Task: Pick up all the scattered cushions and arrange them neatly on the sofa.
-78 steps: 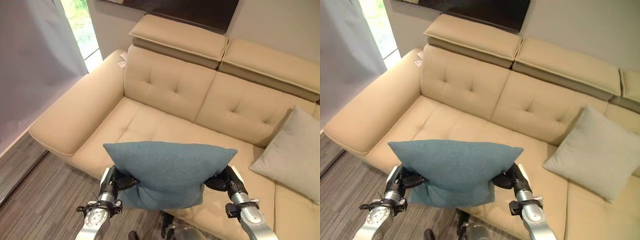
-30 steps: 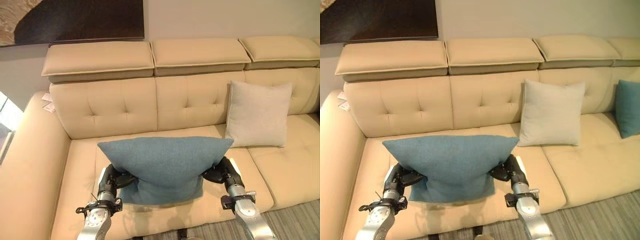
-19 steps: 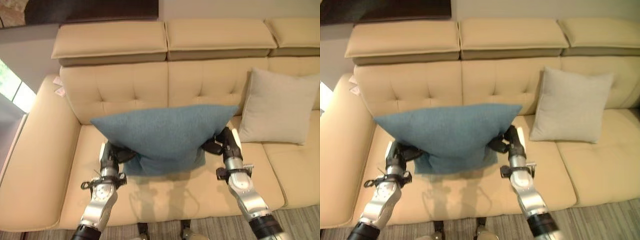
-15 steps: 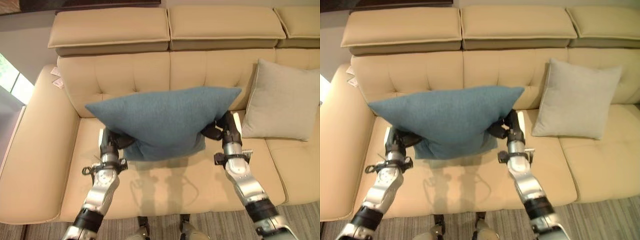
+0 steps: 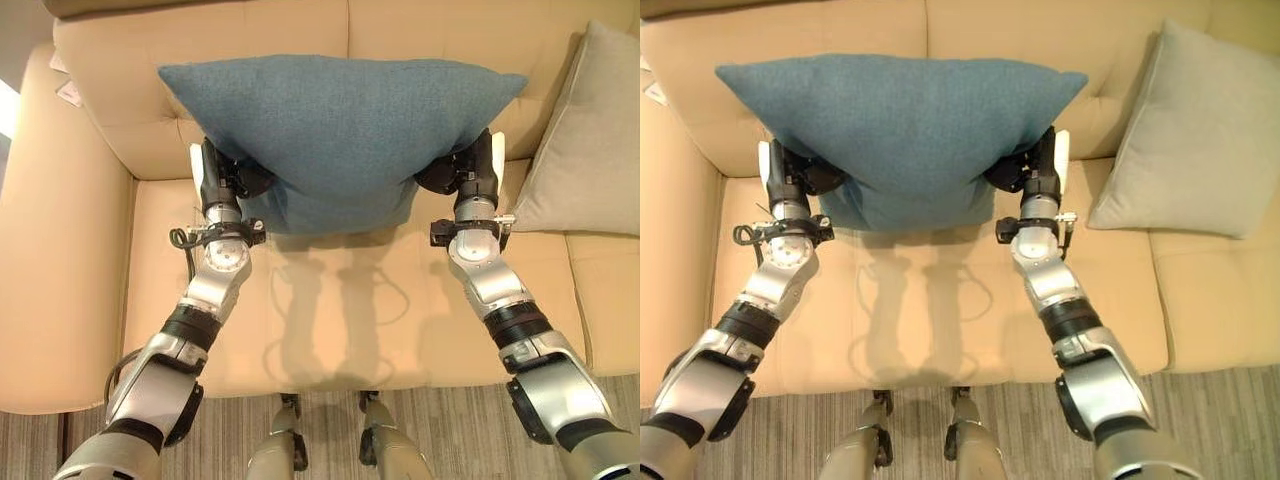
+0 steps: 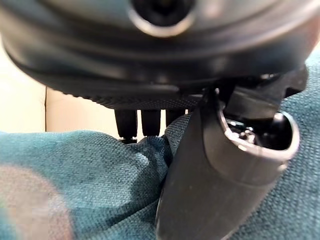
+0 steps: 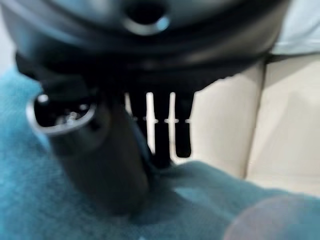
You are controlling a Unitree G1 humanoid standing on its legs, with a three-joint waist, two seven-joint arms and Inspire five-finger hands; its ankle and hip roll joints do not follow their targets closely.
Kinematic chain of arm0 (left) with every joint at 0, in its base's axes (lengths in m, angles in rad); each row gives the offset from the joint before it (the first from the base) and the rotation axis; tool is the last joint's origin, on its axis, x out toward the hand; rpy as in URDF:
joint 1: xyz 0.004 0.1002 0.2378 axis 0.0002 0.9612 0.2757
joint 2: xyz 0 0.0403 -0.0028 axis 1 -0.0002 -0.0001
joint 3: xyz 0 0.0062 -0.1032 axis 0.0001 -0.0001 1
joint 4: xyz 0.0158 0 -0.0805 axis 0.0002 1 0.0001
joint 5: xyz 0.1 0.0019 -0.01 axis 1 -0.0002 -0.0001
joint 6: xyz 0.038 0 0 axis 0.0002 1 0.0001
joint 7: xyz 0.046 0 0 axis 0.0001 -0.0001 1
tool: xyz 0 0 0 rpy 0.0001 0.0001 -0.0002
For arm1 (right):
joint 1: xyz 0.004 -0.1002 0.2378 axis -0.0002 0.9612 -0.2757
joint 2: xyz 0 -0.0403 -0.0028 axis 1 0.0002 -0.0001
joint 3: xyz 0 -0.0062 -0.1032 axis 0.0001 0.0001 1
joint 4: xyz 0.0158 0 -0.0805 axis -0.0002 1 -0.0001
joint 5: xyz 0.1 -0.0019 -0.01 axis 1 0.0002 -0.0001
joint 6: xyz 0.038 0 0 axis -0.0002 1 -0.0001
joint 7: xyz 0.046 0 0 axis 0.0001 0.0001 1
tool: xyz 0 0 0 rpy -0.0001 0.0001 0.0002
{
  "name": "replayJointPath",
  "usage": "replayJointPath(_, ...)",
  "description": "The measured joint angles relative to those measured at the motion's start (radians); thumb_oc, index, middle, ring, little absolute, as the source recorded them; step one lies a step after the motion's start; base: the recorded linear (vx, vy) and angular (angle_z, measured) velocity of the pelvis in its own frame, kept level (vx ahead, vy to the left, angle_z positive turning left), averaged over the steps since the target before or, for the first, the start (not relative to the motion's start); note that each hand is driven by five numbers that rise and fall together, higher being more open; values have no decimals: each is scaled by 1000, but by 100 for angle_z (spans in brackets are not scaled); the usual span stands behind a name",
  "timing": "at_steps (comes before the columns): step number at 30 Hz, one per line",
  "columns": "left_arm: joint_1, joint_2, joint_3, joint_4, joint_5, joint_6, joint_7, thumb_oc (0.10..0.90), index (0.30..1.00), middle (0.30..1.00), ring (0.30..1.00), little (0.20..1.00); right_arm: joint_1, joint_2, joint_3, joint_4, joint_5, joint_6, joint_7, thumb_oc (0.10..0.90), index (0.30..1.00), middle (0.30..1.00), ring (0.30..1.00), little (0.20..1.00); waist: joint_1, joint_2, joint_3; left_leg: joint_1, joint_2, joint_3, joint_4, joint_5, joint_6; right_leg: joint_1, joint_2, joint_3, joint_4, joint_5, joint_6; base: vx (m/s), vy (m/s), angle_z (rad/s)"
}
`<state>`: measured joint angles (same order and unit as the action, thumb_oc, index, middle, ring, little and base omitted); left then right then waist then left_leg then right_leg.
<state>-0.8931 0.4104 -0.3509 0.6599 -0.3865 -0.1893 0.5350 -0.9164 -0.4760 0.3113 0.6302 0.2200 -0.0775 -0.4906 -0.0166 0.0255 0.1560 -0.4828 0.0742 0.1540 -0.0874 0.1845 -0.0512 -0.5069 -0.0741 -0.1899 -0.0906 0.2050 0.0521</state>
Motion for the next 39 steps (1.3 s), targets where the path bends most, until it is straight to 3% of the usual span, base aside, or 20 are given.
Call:
replayJointPath(10,-63,-3,0,62,-1,-4,25,400,300,300,300,300,-91,-30,43,23,-1,-13,-20,400,300,300,300,300,-2,-13,52,-33,-1,-35,0,3,-5,-20,-2,2,0,0,0,-11,-18,6)
replayJointPath(19,-89,3,0,75,-1,-17,26,400,300,300,300,300,-101,-17,31,25,-3,-36,-41,400,300,300,300,300,-7,-21,57,-53,-2,-45,0,3,-5,-37,-3,4,0,0,0,-4,0,2)
replayJointPath(20,-93,7,0,76,0,-17,25,524,486,486,486,486,-102,-17,32,25,-4,-37,-41,400,300,300,300,300,-9,-21,57,-53,-2,-45,0,3,-5,-37,-3,4,0,0,0,0,0,0)
replayJointPath(21,-94,8,0,76,0,-17,25,563,545,545,545,545,-102,-16,32,25,-6,-37,-41,400,300,300,300,300,-10,-21,57,-53,-2,-45,0,3,-5,-37,-3,4,0,0,0,0,0,0)
replayJointPath(22,-96,10,-1,78,0,-17,25,563,545,545,545,545,-102,-16,32,25,-11,-37,-43,400,300,300,300,300,-11,-21,57,-54,-2,-45,0,3,-5,-38,-3,4,0,0,0,0,0,0)
replayJointPath(23,-99,11,0,82,3,-17,26,800,900,900,900,900,-102,-17,32,26,-16,-37,-46,638,658,658,658,658,-12,-21,57,-54,-3,-45,0,3,-5,-39,-3,4,0,0,0,0,0,0)
replayJointPath(24,-103,13,-1,87,7,-17,26,800,900,900,900,900,-102,-16,32,28,-25,-37,-53,800,900,900,900,900,-12,-21,57,-55,-3,-45,0,3,-5,-40,-4,4,0,0,0,0,0,0)
replayJointPath(34,-187,86,-65,146,72,-1,-6,800,900,900,900,900,-155,-15,38,74,-90,-39,-78,800,900,900,900,900,-19,-21,57,-84,-4,-51,0,6,-9,-67,-6,5,0,0,1,0,0,0)
replayJointPath(39,-201,180,-75,170,75,2,-51,800,900,900,900,900,-166,-78,33,191,-78,-11,-60,800,900,900,900,900,-21,-21,57,-81,-4,-50,0,6,-9,-64,-6,5,0,0,1,0,0,0)
